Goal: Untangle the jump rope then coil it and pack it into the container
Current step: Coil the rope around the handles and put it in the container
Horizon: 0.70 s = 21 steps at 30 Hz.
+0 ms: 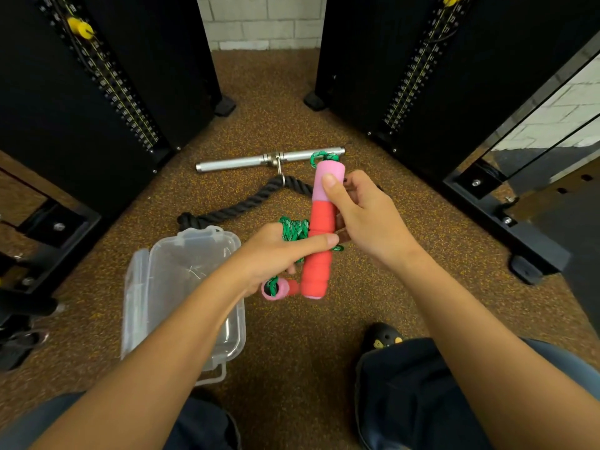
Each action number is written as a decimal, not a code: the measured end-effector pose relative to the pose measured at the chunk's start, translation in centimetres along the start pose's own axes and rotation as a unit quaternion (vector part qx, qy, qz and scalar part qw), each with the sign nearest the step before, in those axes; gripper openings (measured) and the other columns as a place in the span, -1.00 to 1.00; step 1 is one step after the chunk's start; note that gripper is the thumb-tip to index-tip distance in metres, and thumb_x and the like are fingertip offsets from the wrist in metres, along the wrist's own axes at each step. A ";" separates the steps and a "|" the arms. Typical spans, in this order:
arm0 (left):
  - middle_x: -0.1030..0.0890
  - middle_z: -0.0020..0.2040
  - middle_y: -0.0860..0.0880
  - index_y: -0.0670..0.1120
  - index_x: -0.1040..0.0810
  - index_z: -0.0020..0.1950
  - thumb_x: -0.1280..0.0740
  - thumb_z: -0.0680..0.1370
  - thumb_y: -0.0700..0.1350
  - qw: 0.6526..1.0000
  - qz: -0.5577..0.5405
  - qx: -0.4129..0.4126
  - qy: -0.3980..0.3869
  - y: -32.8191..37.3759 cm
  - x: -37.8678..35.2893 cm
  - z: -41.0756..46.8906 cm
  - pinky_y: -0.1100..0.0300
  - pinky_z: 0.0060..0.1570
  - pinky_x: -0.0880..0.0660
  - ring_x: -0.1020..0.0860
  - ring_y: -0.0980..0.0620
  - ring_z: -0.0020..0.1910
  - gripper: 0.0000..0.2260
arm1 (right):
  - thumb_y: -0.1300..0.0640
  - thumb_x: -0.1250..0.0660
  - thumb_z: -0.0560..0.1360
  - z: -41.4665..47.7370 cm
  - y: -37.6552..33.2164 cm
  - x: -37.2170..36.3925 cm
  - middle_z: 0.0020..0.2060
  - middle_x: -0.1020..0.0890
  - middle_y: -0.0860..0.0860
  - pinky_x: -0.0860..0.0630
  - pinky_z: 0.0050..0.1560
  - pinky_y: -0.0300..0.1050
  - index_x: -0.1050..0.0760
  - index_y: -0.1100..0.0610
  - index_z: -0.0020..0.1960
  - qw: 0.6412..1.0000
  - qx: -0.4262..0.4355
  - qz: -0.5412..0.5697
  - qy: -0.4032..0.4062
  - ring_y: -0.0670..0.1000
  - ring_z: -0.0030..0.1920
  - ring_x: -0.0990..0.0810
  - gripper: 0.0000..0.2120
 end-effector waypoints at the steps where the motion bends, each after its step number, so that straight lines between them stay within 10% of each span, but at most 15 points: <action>1: -0.56 -0.31 -0.05 -0.14 -0.61 -0.11 -0.44 0.30 0.22 1.000 0.002 -0.002 -0.006 0.1 0.0 0.0 0.24 -0.38 -0.34 -0.42 0.09 -0.43 -0.56 | -0.15 -0.19 0.53 0.1 0.0 0.1 -0.33 -0.48 -0.02 -0.58 -0.22 0.14 -0.36 0.13 -0.09 1.000 -0.003 0.003 0.002 0.00 -0.33 -0.47 -0.68; 11: -0.48 -0.49 0.06 -0.07 -0.53 -0.25 -0.45 0.32 0.16 0.999 0.034 -0.008 0.007 -0.1 0.4 0.3 0.19 -0.30 -0.34 -0.41 0.10 -0.51 -0.69 | -0.26 -0.13 0.49 0.3 1.3 0.1 -0.07 -0.47 0.17 -0.49 0.03 0.42 -0.28 0.04 -0.09 0.969 -0.126 0.203 0.057 0.16 -0.07 -0.51 -0.66; 21: -0.61 -0.36 0.07 -0.10 -0.60 -0.15 -0.55 0.13 -0.01 0.983 -0.174 -0.035 0.038 -0.1 -0.3 0.4 0.33 -0.37 -0.40 -0.50 0.19 -0.45 -0.63 | -0.10 -0.05 0.60 0.7 1.1 -0.1 -0.14 -0.65 0.14 -0.54 0.02 -0.04 -0.29 0.12 0.06 0.969 -0.110 0.220 0.016 -0.03 -0.17 -0.59 -0.71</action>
Point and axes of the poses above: each hand's wrist, its own z-axis towards the middle knuckle, its own x-axis out of the back of the hand, y = z × x, the point moved 5 cm from there along z, towards the middle knuckle
